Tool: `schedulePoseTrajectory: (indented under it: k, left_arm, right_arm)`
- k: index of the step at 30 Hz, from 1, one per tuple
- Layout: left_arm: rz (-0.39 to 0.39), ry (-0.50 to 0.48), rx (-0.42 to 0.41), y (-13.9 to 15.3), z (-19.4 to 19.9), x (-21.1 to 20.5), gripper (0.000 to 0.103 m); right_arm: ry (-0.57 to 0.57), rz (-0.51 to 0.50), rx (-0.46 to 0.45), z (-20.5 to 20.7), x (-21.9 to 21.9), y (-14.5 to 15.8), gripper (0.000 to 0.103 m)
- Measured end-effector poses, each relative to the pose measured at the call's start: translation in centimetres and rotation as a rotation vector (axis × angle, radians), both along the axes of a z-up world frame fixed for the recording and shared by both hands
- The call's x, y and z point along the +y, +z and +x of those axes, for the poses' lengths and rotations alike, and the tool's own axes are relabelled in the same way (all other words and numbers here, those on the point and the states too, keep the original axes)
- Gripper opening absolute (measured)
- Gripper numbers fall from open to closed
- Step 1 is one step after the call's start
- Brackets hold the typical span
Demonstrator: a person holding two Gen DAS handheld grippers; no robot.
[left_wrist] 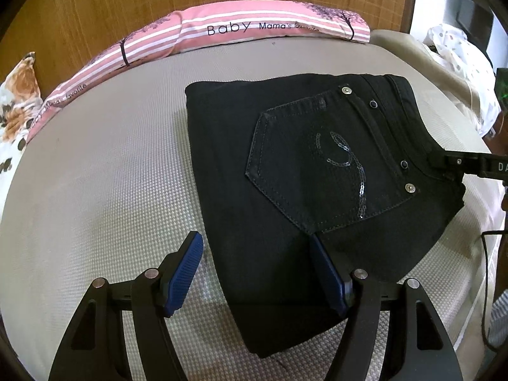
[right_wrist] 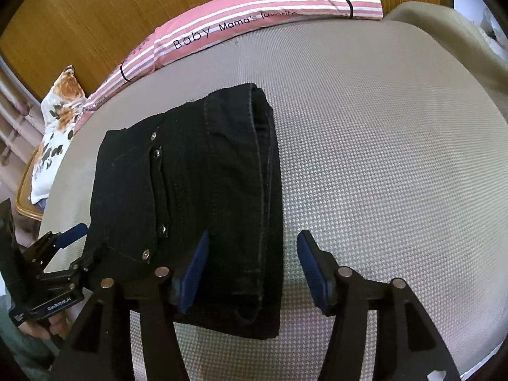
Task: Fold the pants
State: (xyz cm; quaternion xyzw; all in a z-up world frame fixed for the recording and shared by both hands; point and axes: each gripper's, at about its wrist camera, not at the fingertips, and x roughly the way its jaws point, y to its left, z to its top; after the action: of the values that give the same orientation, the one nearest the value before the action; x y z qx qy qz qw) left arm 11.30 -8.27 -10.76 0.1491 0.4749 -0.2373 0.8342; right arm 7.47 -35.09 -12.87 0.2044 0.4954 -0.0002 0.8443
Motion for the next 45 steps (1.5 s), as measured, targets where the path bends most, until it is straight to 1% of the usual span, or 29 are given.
schedulePoseTrajectory:
  k: [2, 3, 5, 7, 10, 14, 16, 18, 20, 22, 25, 29, 32, 35, 36, 37, 39, 40, 42, 44, 45]
  left_arm:
    - [-0.017, -0.001, 0.022, 0.1, 0.2, 0.2, 0.070]
    - [-0.039, -0.001, 0.046, 0.2, 0.5, 0.6, 0.070]
    - [-0.100, 0.016, 0.093, 0.5, 1.3, 1.5, 0.070]
    - [-0.165, 0.045, 0.140, 0.8, 2.4, 2.7, 0.070]
    - [-0.229, 0.075, 0.189, 0.7, 3.7, 3.9, 0.070]
    - [-0.325, 0.118, 0.318, -0.6, 5.6, 5.2, 0.070]
    - [-0.379, 0.122, 0.340, -0.8, 6.0, 5.5, 0.070]
    - [-0.404, 0.117, 0.359, -1.0, 6.6, 5.4, 0.070]
    - [-0.437, 0.115, 0.384, -1.1, 7.2, 5.4, 0.070]
    - [-0.475, 0.109, 0.415, -1.3, 7.9, 5.3, 0.070]
    - [-0.531, 0.093, 0.454, -1.7, 9.0, 5.0, 0.070]
    - [-0.605, 0.085, 0.473, -2.1, 10.5, 4.9, 0.070]
    - [-0.656, 0.093, 0.482, -2.3, 11.3, 5.0, 0.070]
    - [-0.656, 0.097, 0.469, -2.2, 11.6, 4.7, 0.070]
    - [-0.639, 0.101, 0.457, -2.0, 11.4, 4.5, 0.068]
    - [-0.607, 0.103, 0.438, -1.8, 11.2, 4.2, 0.065]
    - [-0.495, 0.119, 0.379, -1.4, 10.5, 3.8, 0.044]
    - [-0.467, 0.122, 0.366, -1.3, 10.4, 3.5, 0.043]
    - [-0.440, 0.149, 0.359, -1.0, 10.2, 3.3, 0.037]
    - [-0.381, 0.158, 0.323, -0.5, 9.8, 2.5, 0.032]
    - [-0.336, 0.151, 0.291, 0.0, 9.4, 1.8, 0.029]
  right_arm:
    - [0.009, 0.034, 0.004, 0.2, -0.5, -0.2, 0.056]
    - [0.016, 0.055, 0.006, 0.3, -0.7, -0.4, 0.056]
    - [0.031, 0.094, 0.012, 0.6, -1.2, -0.7, 0.059]
    - [0.046, 0.135, 0.014, 0.8, -1.7, -1.2, 0.059]
    - [0.076, 0.206, -0.001, 1.2, -2.5, -1.6, 0.060]
    - [0.118, 0.357, -0.015, 1.6, -4.4, -2.5, 0.060]
    - [0.130, 0.442, -0.015, 1.9, -5.4, -3.0, 0.059]
    - [0.140, 0.508, -0.014, 2.2, -6.1, -3.7, 0.057]
    - [0.143, 0.527, -0.014, 2.5, -6.4, -3.9, 0.049]
    - [0.156, 0.555, -0.016, 3.0, -6.5, -4.3, 0.047]
    - [0.182, 0.586, -0.021, 4.1, -6.1, -4.6, 0.047]
    - [0.224, 0.606, -0.023, 5.5, -5.3, -4.6, 0.047]
    - [0.240, 0.604, -0.024, 6.2, -4.6, -4.8, 0.043]
    - [0.216, 0.616, -0.041, 6.8, -4.1, -4.8, 0.041]
    - [0.201, 0.616, -0.044, 6.8, -4.0, -4.8, 0.041]
    - [0.189, 0.613, -0.049, 6.5, -4.0, -4.8, 0.041]
    - [0.152, 0.609, -0.053, 5.7, -4.1, -4.7, 0.038]
    - [0.136, 0.609, -0.054, 5.6, -4.0, -4.7, 0.036]
    - [0.100, 0.596, -0.057, 5.1, -3.8, -4.4, 0.035]
    - [0.075, 0.566, -0.058, 5.0, -3.5, -4.0, 0.033]
    - [0.066, 0.545, -0.060, 4.9, -3.2, -3.6, 0.033]
